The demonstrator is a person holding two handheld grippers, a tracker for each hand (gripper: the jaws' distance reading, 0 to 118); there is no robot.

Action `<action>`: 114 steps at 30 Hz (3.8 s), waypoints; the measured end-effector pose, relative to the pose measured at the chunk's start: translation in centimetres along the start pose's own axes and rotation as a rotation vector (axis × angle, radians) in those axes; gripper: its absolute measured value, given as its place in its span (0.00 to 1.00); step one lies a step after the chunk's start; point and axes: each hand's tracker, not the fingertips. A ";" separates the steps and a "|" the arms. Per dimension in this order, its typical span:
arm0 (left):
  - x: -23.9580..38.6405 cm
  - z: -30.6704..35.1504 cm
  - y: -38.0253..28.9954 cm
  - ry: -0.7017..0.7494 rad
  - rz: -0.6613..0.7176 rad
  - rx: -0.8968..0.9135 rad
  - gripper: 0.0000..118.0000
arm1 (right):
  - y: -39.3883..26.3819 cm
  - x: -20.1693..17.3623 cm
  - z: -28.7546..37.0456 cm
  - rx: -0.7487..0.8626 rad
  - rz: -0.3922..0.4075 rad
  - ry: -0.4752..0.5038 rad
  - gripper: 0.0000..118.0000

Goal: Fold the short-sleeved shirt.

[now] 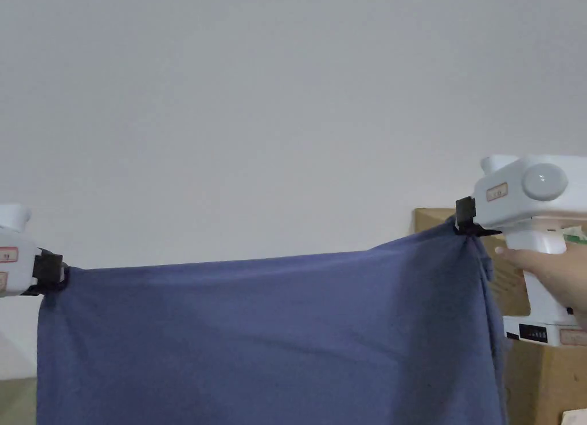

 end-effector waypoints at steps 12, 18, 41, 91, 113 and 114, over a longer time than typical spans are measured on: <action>-2.8 -4.8 6.9 0.051 0.079 0.221 0.00 | 7.1 -4.2 -4.9 0.256 0.058 -0.034 0.00; -3.3 -5.8 7.4 0.093 0.083 0.268 0.00 | 6.4 -5.8 -6.7 0.294 0.114 -0.043 0.00; -2.4 -1.8 -42.4 -0.092 0.141 -0.602 0.00 | -50.3 3.8 0.3 -0.802 0.086 0.151 0.00; 11.2 19.2 -32.9 -0.141 0.157 0.146 0.00 | -37.6 -8.4 20.8 0.079 -0.064 0.251 0.00; -2.9 12.0 -50.0 -0.001 0.198 -1.007 0.90 | -42.3 -6.8 17.6 -0.197 -0.152 0.292 0.00; -2.9 11.8 -50.8 0.019 0.178 -0.986 0.90 | -42.5 -6.7 17.6 -0.206 -0.153 0.291 0.00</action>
